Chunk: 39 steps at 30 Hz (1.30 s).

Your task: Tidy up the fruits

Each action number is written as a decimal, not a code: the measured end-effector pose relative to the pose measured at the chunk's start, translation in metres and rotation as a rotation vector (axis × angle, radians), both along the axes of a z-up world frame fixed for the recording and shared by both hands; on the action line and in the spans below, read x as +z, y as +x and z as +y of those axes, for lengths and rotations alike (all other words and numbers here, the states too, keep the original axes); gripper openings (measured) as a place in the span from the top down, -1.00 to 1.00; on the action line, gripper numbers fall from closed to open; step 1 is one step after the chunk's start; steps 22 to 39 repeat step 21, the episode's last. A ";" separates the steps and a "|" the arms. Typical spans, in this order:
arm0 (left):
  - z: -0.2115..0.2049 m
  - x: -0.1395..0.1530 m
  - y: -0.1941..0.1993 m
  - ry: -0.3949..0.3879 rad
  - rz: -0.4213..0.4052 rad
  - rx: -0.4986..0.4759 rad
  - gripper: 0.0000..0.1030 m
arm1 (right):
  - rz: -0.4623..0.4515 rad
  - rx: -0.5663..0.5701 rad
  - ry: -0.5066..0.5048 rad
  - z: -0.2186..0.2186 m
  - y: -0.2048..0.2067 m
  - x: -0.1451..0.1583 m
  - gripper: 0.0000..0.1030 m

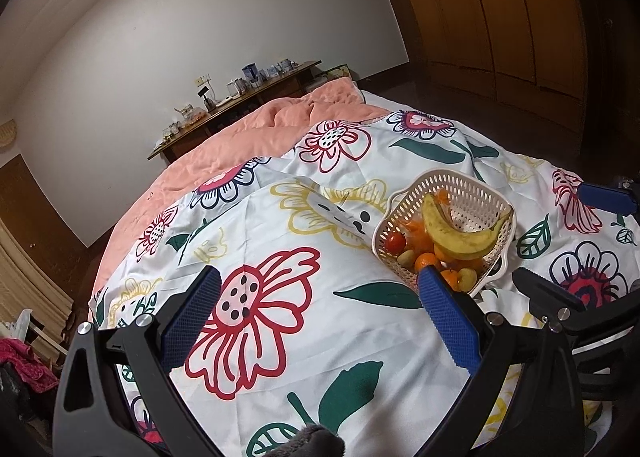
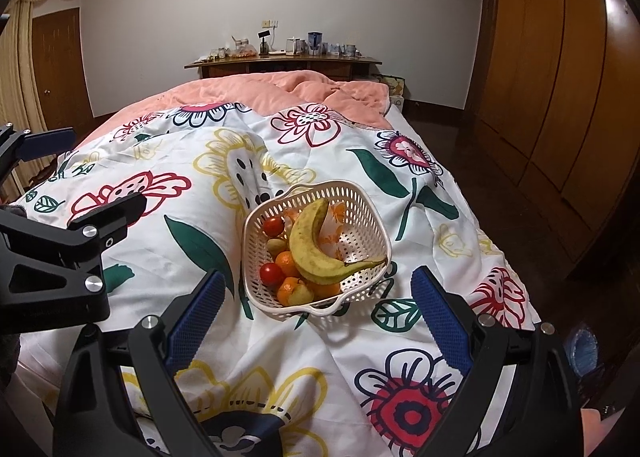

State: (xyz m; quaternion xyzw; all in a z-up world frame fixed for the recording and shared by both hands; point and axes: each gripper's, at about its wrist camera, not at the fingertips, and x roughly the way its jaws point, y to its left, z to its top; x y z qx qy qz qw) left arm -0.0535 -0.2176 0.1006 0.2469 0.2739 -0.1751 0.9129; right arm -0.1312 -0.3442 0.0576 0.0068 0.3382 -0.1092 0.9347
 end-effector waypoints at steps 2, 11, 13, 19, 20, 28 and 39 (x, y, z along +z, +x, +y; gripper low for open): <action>-0.001 -0.002 0.001 0.005 0.001 -0.003 -0.94 | 0.005 -0.005 -0.013 0.001 0.002 -0.002 -0.81; -0.003 -0.009 0.003 0.025 -0.012 0.001 -0.94 | 0.029 -0.011 -0.003 -0.001 0.006 -0.012 -0.81; -0.001 -0.010 0.003 0.028 -0.010 0.002 -0.94 | 0.028 -0.010 0.001 0.000 0.006 -0.012 -0.81; 0.034 -0.013 0.017 -0.031 0.051 0.105 -0.94 | 0.035 0.024 0.096 0.012 0.012 -0.011 -0.81; 0.043 -0.013 0.020 -0.042 0.066 0.131 -0.94 | 0.042 0.041 0.118 0.017 0.015 -0.012 -0.81; 0.062 -0.016 0.026 -0.066 0.090 0.184 -0.94 | 0.048 0.057 0.131 0.024 0.018 -0.012 -0.81; 0.062 -0.016 0.026 -0.066 0.090 0.184 -0.94 | 0.048 0.057 0.131 0.024 0.018 -0.012 -0.81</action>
